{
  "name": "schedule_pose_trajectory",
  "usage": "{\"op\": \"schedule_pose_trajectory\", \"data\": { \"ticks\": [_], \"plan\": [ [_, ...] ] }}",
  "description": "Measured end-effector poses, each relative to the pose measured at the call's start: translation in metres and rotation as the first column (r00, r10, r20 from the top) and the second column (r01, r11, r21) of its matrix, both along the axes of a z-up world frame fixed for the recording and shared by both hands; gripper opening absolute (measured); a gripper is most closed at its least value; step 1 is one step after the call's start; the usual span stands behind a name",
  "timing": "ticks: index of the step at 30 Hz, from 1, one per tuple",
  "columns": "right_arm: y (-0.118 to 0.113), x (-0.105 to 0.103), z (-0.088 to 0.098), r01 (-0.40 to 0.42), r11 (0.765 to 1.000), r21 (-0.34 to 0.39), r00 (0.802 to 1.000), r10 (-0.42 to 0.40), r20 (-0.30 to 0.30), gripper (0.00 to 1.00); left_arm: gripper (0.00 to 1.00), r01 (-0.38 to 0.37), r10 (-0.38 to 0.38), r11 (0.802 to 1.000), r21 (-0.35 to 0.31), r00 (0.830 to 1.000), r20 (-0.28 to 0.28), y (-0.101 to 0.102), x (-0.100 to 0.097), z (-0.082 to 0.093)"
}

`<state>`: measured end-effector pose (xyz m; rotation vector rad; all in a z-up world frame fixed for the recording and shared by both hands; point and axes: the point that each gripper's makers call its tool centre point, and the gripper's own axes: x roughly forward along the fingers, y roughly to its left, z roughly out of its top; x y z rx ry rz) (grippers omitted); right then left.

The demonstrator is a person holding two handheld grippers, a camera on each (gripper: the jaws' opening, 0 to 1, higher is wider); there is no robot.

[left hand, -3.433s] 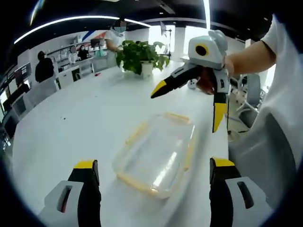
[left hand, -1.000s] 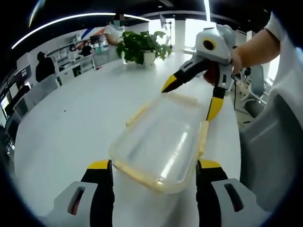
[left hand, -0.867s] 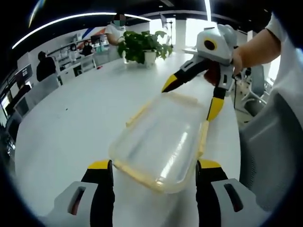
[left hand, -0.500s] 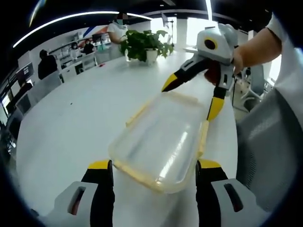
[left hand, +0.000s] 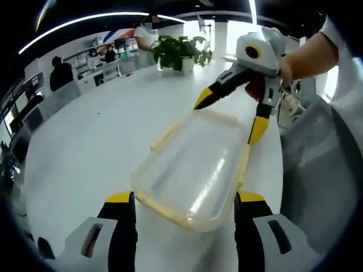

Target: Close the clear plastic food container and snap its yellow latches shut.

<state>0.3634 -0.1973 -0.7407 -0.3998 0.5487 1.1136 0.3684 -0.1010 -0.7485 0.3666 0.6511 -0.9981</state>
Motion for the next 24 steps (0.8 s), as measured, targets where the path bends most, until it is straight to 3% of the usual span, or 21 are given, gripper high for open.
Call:
{"op": "schedule_pose_trajectory", "data": {
  "ticks": [10, 24],
  "plan": [
    [0.025, 0.012, 0.001, 0.002, 1.0, 0.003, 1.0, -0.002, -0.003, 0.69, 0.69, 0.002, -0.002, 1.0, 0.0, 1.0, -0.003, 0.026, 0.013, 0.0],
    [0.029, 0.045, 0.001, 0.007, 1.0, 0.009, 1.0, -0.007, 0.001, 0.69, 0.69, 0.007, -0.007, 1.0, 0.002, 1.0, -0.001, 0.031, 0.047, 0.001]
  ]
}}
